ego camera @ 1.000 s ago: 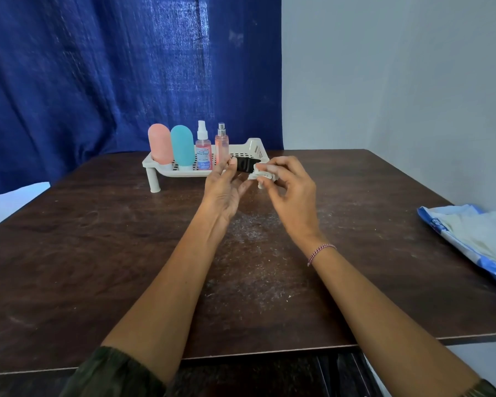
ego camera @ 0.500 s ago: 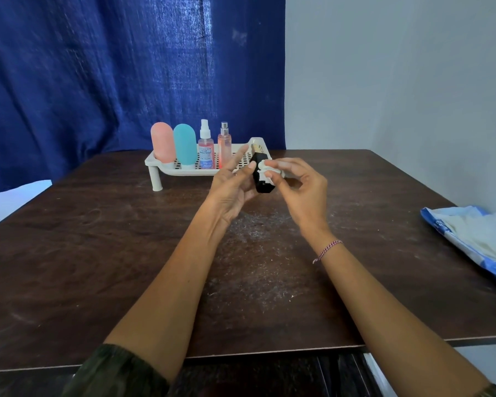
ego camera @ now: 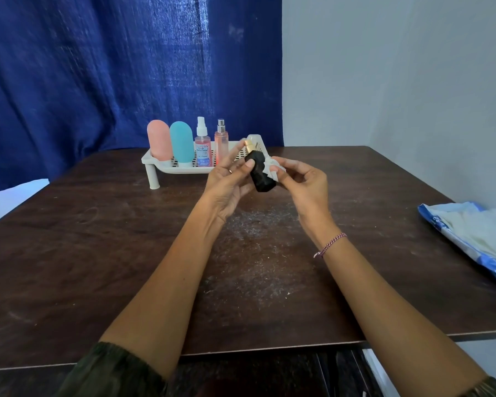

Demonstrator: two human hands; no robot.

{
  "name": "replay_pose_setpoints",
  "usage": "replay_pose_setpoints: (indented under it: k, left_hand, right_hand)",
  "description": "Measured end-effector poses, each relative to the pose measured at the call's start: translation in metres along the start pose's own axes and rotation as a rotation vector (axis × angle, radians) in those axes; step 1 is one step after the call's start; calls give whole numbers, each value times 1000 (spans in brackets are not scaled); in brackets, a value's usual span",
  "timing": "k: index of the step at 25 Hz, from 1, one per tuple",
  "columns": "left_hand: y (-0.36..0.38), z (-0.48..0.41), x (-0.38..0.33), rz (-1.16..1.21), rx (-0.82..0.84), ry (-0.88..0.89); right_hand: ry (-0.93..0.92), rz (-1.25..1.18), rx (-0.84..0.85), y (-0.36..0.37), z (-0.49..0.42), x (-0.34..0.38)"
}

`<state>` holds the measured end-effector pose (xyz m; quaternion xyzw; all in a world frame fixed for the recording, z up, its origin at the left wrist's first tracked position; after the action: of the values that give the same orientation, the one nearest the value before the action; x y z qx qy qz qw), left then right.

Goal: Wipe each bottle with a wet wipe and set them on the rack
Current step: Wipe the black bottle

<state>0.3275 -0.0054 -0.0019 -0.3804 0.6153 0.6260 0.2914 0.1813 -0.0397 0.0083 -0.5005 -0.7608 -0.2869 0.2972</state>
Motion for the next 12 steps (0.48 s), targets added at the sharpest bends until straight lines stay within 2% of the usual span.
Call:
replay_pose_setpoints:
  k: [3, 5, 8, 12]
  left_hand:
    - [-11, 1, -9, 12, -93, 68]
    - [-20, 2, -15, -4, -167, 110]
    - [-28, 5, -21, -84, -253, 165]
    - [-29, 8, -24, -168, -309, 208]
  right_hand:
    - [87, 25, 95, 3, 2, -6]
    - [116, 143, 161, 1, 2, -8]
    - [29, 423, 302, 1, 1, -8]
    - [-20, 498, 387, 7, 5, -6]
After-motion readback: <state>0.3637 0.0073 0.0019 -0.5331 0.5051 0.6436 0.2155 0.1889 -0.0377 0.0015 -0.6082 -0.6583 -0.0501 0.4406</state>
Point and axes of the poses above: each hand's wrist, its own z-axis away from the middle knuckle, its own y-axis out of the palm, x = y × z, the point moved 6 cm from there along -z, towards the middle knuckle, and after that the axes turned 15 degrees about -y, right-handed, at the moved point
